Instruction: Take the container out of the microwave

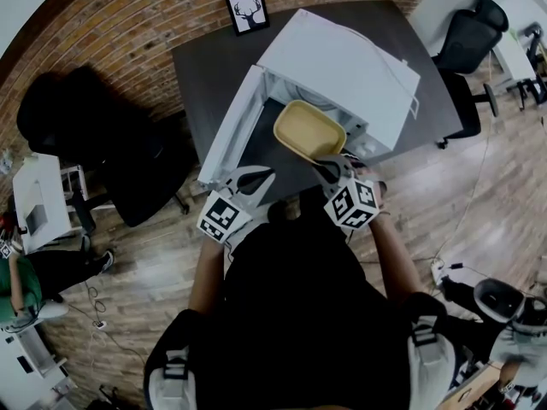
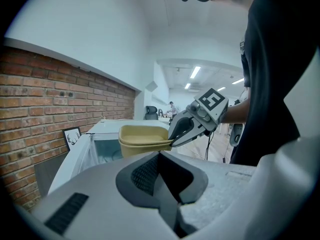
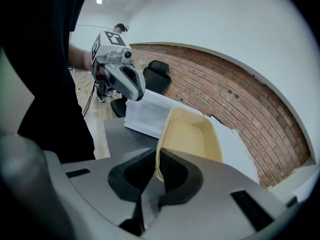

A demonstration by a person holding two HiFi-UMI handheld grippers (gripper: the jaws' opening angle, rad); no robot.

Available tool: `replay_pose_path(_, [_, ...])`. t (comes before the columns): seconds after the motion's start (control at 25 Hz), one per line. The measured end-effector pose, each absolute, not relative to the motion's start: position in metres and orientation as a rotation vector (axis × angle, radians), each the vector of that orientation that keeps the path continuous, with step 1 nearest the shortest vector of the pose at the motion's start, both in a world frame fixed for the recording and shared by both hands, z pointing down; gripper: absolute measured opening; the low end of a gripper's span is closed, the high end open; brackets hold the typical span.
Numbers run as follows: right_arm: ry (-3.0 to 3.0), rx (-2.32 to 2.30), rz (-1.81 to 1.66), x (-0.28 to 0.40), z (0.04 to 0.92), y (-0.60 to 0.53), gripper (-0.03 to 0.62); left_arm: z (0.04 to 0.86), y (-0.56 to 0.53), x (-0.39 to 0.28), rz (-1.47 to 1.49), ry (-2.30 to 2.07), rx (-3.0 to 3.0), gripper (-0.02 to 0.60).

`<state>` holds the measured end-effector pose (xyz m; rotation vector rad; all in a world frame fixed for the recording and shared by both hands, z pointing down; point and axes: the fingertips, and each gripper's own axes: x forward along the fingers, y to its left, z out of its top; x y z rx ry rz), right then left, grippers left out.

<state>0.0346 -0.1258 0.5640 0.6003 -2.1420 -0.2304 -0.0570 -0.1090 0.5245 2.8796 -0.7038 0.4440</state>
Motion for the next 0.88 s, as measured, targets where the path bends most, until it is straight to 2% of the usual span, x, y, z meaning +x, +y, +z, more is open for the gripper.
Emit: replay_pose_path(0.88, [-2.127,0.587,-0.24,0.0365,0.5644,-0.1157,0.023,0.5216,-0.1019,-0.0592,0.455,-0.703,2.902,0.002])
